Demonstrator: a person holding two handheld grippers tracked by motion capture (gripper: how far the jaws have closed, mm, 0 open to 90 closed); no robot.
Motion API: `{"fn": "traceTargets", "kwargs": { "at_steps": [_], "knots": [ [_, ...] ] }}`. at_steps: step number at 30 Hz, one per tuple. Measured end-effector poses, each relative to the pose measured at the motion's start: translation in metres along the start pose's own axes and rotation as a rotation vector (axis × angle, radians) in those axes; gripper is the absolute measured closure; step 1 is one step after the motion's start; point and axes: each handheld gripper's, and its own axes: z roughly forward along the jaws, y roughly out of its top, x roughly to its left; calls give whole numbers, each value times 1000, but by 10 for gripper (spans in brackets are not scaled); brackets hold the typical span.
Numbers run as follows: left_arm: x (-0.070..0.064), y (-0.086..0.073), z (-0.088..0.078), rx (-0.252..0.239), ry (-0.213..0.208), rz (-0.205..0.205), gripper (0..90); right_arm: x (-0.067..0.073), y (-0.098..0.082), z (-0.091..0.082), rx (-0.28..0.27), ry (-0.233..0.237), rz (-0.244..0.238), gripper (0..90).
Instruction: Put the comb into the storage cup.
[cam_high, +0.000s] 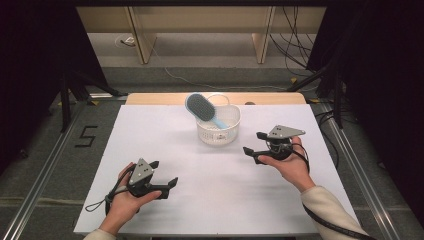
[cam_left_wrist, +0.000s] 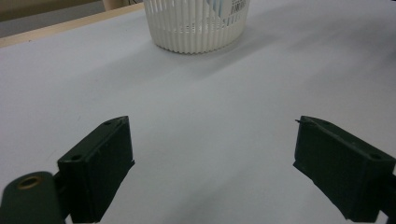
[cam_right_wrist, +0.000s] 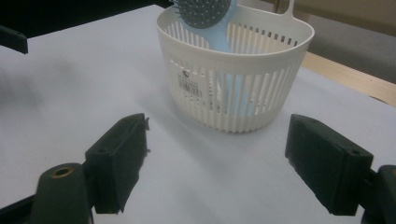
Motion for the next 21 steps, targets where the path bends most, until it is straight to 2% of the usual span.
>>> {"fn": "traceTargets", "kwargs": {
  "at_steps": [21],
  "knots": [
    [0,0,0,-1,2,1,108,-2,-17,-21,2,-10,9,215]
  ]
}}
